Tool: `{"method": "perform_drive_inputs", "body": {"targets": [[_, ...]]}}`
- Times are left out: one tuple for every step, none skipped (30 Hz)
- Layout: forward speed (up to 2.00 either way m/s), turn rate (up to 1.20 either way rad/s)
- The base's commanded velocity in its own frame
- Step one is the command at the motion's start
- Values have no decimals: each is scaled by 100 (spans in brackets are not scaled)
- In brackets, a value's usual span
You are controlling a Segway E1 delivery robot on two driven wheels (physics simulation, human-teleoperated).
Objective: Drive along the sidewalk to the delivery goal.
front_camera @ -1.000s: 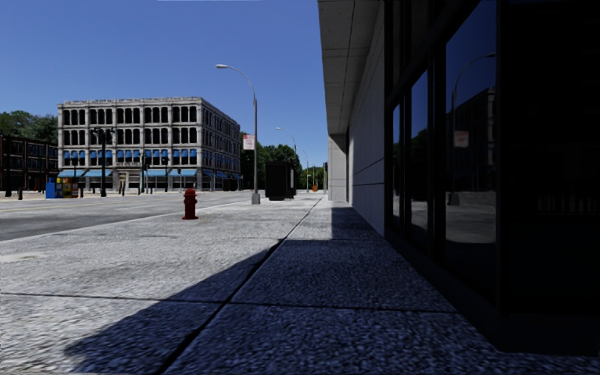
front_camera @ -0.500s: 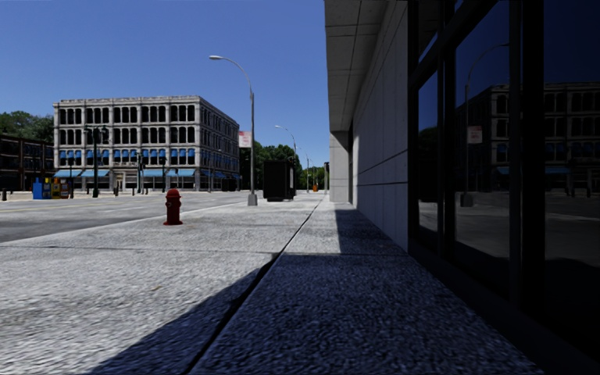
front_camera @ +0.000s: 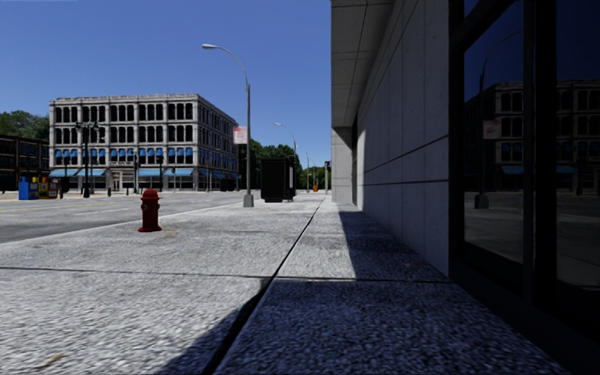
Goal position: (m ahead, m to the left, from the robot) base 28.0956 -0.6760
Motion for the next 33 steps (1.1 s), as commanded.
{"method": "perform_drive_inputs", "body": {"targets": [[200,0],[200,0],[200,0],[200,0],[200,0],[200,0],[200,0],[200,0],[200,0],[200,0],[200,0],[200,0],[200,0],[200,0],[200,0],[200,0],[200,0],[200,0],[200,0],[200,0],[200,0],[200,0],[200,0],[200,0],[200,0],[200,0],[200,0],[200,0],[200,0],[200,0],[200,0],[200,0],[200,0]]}}
